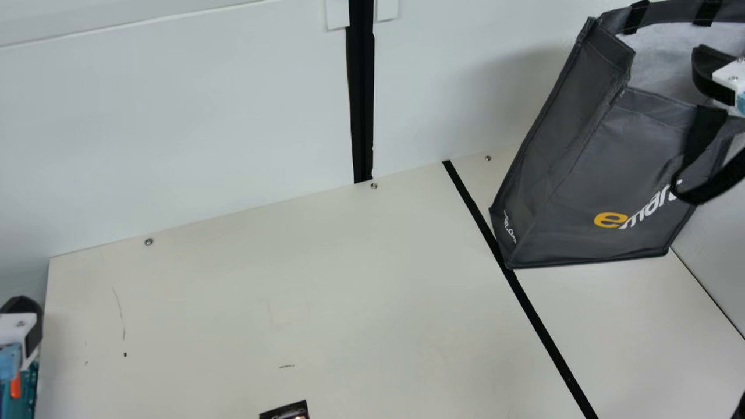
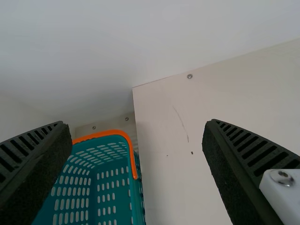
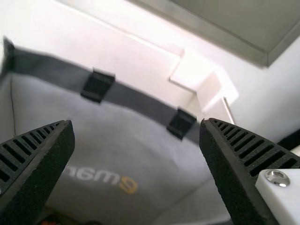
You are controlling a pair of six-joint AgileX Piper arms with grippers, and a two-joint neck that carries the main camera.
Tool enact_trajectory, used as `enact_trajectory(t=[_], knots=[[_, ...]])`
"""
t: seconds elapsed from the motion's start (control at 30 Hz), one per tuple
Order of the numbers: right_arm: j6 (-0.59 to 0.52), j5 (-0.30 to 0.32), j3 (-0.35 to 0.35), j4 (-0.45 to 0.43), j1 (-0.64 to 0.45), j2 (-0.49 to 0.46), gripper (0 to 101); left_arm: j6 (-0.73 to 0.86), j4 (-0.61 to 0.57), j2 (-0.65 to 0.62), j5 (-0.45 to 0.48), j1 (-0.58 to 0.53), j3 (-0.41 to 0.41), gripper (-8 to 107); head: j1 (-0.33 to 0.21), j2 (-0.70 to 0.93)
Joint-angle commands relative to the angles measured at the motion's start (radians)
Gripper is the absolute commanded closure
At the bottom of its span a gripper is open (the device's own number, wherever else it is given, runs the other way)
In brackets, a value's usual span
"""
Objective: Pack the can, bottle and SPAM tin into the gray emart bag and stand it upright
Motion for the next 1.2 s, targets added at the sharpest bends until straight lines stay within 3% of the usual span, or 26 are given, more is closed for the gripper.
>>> enact_trajectory(t=[0.0, 0.37, 0.67, 0.93, 1.17], knots=[[0.005, 0.004, -0.025, 0.0, 0.009, -0.001, 6, 0.0, 0.0, 0.0, 0.0, 0.0, 0.0, 9, -0.024, -0.001], [0.038, 0.025, -0.111, -0.003, 0.107, -0.018, 6, 0.0, 0.0, 0.0, 0.0, 0.0, 0.0, 9, -0.024, -0.001], [0.059, 0.034, -0.123, -0.039, 0.25, -0.058, 6, 0.0, 0.0, 0.0, 0.0, 0.0, 0.0, 9, -0.024, -0.001], [0.087, 0.013, -0.053, -0.108, 0.412, -0.109, 6, 0.0, 0.0, 0.0, 0.0, 0.0, 0.0, 9, -0.024, -0.001], [0.138, -0.06, 0.075, -0.202, 0.567, -0.172, 6, 0.0, 0.0, 0.0, 0.0, 0.0, 0.0, 9, -0.024, -0.001]])
